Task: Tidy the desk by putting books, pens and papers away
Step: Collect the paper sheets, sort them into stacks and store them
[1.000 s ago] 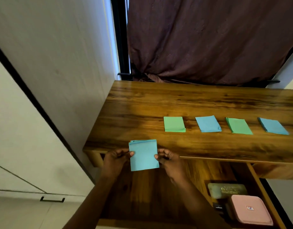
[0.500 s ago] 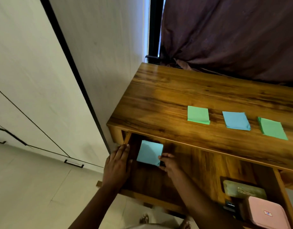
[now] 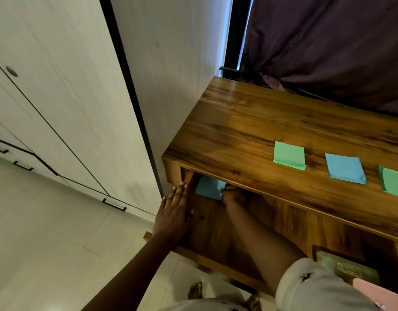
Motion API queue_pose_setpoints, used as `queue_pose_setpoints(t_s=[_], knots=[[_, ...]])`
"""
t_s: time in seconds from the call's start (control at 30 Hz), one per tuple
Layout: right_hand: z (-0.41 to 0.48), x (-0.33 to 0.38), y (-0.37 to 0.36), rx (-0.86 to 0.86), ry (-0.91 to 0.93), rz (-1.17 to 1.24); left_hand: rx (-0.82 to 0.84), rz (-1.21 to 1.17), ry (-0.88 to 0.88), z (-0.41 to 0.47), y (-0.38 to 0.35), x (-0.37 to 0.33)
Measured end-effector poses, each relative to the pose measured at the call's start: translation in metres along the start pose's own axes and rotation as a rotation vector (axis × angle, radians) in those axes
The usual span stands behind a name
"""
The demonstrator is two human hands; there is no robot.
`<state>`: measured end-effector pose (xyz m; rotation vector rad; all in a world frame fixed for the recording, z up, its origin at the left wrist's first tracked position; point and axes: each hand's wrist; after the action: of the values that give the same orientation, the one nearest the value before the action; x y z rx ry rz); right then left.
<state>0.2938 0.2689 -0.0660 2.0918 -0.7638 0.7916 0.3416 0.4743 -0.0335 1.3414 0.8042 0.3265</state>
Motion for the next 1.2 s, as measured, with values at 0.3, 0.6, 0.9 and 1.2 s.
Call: queue_pose_setpoints(t_s=[0.3, 0.6, 0.9, 1.2], knots=[[0.011, 0.002, -0.007, 0.049, 0.044, -0.2, -0.009, -0.018, 0.003, 0.001, 0.003, -0.002], [-0.04, -0.005, 0.027, -0.07, 0.275, -0.077, -0.074, -0.102, -0.024, 0.002, 0.01, -0.005], [-0.04, 0.022, 0.141, -0.457, 0.505, 0.013, -0.12, -0.099, -0.271, 0.087, 0.022, -0.078], [0.053, 0.061, 0.182, -0.658, 0.081, -0.298, -0.096, 0.105, -0.264, 0.119, -0.008, -0.107]])
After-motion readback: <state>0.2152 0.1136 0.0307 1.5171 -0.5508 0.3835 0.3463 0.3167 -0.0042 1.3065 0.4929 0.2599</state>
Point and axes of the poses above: each hand's wrist, its own z-axis towards the middle knuckle, its own y-axis out of the back of the hand, x = y × z, and after that the axes turned 7 degrees about -x, right-handed
